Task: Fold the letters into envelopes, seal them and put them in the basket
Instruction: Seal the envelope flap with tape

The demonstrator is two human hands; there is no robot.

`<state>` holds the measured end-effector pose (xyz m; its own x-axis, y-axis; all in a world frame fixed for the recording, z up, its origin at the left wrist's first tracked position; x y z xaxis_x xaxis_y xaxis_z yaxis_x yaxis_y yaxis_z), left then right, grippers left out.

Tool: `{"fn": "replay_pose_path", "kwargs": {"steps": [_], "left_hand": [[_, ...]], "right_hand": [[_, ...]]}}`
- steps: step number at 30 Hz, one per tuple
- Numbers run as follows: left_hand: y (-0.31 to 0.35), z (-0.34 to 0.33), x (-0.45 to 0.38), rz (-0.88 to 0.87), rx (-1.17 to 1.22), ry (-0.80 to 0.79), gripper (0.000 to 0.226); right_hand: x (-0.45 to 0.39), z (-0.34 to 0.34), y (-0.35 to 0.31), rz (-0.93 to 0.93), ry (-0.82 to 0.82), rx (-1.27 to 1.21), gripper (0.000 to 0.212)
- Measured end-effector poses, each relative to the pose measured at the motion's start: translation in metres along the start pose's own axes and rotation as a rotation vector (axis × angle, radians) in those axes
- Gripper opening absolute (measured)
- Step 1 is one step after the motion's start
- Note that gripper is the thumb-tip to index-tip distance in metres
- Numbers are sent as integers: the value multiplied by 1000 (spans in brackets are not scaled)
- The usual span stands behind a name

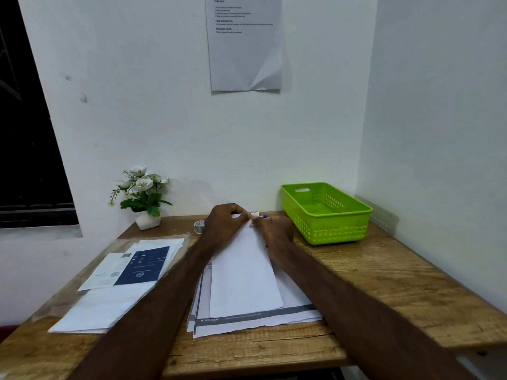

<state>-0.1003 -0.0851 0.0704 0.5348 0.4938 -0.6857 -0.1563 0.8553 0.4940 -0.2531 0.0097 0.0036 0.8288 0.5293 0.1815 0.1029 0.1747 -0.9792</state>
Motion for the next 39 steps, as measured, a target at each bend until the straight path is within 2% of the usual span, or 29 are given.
{"fn": "replay_pose_path", "kwargs": {"steps": [3, 7, 11, 15, 17, 20, 24, 27, 28, 31, 32, 36, 39], "left_hand": [[-1, -2, -2, -6, -15, -25, 14], [-1, -4, -2, -14, -46, -44, 15], [-1, -4, -2, -24, -40, -39, 15], [-4, -2, -1, -15, -4, -33, 15], [-5, -1, -1, -18, 10, -31, 18], [-2, 0, -1, -28, 29, -35, 19], [-3, 3, 0, -18, 48, -21, 15], [-3, 5, 1, -8, 30, -13, 17], [-3, 6, 1, -5, 30, -7, 17], [-1, 8, 1, 2, 19, 13, 16], [0, 9, 2, 6, 18, 19, 16], [2, 14, 2, 13, 32, 45, 11], [4, 14, 3, 14, 42, 49, 12]], "right_hand": [[1, 0, -3, 45, 6, 54, 61], [7, 7, -11, 89, 78, 187, 53], [14, 12, -19, 138, 135, 276, 63], [13, 12, -16, 121, 124, 283, 70], [10, 4, -12, 115, 49, 262, 67], [1, -18, -3, 124, -150, 136, 61], [-18, -33, 3, 146, -293, 27, 92], [0, -26, -9, 175, -351, 2, 102], [11, -21, -15, 184, -375, -13, 97], [24, -16, -23, 189, -448, -6, 50], [25, -15, -24, 188, -464, 2, 41], [30, -16, -23, 175, -537, 28, 24], [31, -17, -24, 178, -523, 50, 13]]}}
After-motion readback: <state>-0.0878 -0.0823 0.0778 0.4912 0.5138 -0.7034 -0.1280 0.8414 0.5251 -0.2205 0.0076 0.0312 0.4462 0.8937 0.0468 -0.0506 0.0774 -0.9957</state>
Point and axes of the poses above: each hand's wrist, its own x-axis away from the middle knuckle, its own z-axis out of the back of the hand, y = z × x, the point moved 10 cm from there along -x, towards the middle knuckle, and after that the axes turned 14 degrees about -z, right-handed, at the moved point
